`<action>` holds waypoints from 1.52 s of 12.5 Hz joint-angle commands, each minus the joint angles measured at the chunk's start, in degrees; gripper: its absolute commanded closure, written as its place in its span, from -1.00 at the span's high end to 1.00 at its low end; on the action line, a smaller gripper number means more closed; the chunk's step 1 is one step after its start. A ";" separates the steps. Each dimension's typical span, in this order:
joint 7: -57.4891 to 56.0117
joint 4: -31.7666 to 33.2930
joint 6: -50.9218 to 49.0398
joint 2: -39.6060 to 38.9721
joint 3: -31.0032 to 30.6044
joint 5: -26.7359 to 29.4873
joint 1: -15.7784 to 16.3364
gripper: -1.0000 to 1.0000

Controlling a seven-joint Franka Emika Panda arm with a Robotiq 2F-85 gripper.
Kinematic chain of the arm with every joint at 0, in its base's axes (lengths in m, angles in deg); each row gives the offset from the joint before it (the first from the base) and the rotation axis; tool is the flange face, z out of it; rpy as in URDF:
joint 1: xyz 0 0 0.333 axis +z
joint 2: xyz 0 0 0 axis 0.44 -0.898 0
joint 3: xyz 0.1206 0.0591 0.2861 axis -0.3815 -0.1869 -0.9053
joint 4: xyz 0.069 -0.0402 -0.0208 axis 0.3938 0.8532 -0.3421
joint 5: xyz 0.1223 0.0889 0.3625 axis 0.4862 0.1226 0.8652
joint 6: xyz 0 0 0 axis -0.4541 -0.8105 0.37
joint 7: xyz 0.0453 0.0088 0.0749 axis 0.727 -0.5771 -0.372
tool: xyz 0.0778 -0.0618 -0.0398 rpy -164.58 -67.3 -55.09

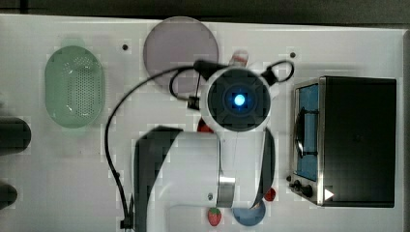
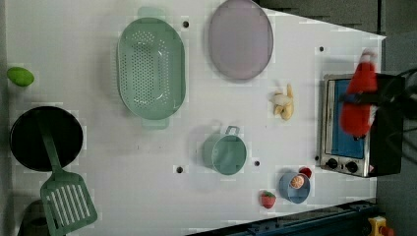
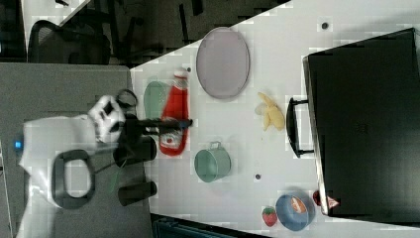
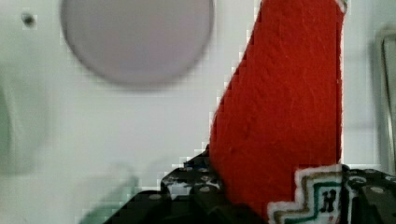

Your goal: Pick ketchup from plate and place it on table.

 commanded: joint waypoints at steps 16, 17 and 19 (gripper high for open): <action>8.54 18.72 31.35 -12.30 2.49 1.02 -0.17 1.00; 11.09 18.23 29.16 -9.55 2.32 1.02 -0.16 1.00; 17.05 16.41 24.67 -3.21 1.93 1.02 -0.11 1.00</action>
